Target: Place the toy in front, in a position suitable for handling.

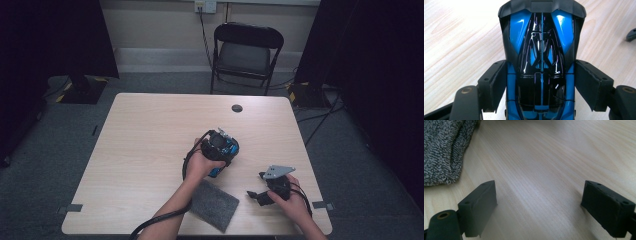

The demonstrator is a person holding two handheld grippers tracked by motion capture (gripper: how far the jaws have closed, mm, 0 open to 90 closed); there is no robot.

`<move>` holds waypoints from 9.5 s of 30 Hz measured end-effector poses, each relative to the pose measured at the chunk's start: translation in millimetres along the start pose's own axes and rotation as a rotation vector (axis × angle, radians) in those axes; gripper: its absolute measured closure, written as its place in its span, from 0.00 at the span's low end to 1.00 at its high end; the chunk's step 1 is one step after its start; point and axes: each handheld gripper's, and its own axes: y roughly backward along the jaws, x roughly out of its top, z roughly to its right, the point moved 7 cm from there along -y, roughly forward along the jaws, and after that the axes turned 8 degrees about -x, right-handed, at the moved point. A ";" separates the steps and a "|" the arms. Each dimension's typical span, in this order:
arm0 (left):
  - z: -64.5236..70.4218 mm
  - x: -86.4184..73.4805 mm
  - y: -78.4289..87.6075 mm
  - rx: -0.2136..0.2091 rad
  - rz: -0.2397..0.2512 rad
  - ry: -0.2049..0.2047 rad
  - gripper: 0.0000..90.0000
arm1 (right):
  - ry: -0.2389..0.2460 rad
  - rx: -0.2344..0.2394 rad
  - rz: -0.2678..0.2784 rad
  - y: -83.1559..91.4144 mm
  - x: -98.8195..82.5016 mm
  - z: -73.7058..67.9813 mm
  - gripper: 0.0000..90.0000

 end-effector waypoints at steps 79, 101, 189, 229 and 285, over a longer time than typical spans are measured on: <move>-92.5 -35.7 23.3 0.099 -0.023 0.090 0.28 | 0.003 0.005 0.001 0.1 -0.1 0.1 0.13; -103.2 -36.2 -9.1 0.068 -0.018 0.102 0.28 | 0.004 0.005 0.001 0.1 -0.1 0.1 0.13; -87.0 -120.3 40.8 0.064 0.211 0.043 0.29 | -0.030 0.067 -0.023 13.1 17.6 -35.1 0.35; -87.4 -120.4 41.1 0.068 0.209 0.037 0.28 | 0.150 0.192 0.004 -18.2 47.8 -125.3 0.42; -87.4 -120.1 40.6 0.061 0.210 0.040 0.28 | -0.041 0.083 0.007 -25.6 145.1 -29.6 0.88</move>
